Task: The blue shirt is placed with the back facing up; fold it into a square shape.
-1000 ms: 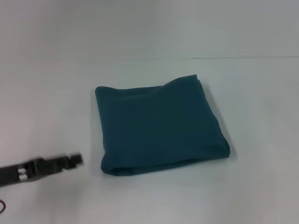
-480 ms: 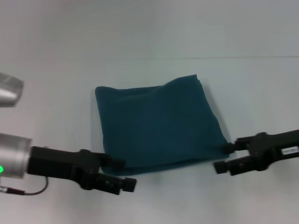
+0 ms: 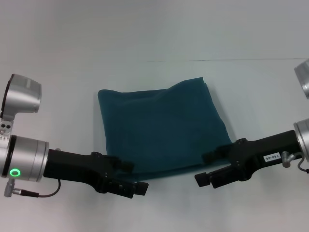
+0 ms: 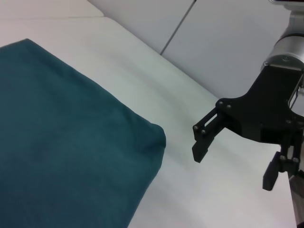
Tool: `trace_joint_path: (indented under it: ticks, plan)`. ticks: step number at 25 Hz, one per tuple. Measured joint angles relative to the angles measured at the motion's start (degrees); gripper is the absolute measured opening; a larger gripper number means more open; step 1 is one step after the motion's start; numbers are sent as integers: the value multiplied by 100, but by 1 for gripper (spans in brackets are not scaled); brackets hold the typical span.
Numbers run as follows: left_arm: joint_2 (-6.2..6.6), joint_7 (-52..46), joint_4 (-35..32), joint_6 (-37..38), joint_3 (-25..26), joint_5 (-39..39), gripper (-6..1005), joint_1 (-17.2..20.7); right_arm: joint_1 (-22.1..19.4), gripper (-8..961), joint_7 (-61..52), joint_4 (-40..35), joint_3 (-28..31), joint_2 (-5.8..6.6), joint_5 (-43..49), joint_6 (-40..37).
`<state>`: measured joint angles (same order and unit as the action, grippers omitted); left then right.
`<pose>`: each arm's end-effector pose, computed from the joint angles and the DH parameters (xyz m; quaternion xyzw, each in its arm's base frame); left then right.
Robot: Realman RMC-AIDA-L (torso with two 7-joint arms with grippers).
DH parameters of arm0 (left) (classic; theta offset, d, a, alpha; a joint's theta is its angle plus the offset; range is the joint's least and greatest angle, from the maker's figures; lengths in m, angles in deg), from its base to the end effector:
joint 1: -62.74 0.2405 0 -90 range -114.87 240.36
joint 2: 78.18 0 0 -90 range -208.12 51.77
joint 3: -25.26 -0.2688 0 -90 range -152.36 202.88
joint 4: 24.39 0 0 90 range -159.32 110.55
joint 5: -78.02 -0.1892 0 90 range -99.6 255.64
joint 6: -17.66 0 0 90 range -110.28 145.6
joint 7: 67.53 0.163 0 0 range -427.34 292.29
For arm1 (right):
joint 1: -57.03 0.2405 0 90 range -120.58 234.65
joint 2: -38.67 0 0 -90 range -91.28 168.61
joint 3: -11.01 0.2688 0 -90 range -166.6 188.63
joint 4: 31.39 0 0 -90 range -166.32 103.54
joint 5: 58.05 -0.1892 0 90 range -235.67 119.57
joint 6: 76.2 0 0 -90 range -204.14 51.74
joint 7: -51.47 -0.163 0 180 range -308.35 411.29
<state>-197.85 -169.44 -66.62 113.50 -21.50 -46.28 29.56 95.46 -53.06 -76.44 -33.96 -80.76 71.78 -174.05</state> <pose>-0.2369 0.3066 -0.0422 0.9346 0.3243 0.1456 0.0142 0.2180 0.3256 -0.0340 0.9493 -0.2957 -0.1051 0.0175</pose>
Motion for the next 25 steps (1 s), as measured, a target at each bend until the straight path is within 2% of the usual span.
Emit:
trace_joint_path:
  ticks: [25]
  plan:
    - [23, -57, -48, -30, 21, 12, 947, -35, 7, 895, -55, 40, -200, 19, 25, -11]
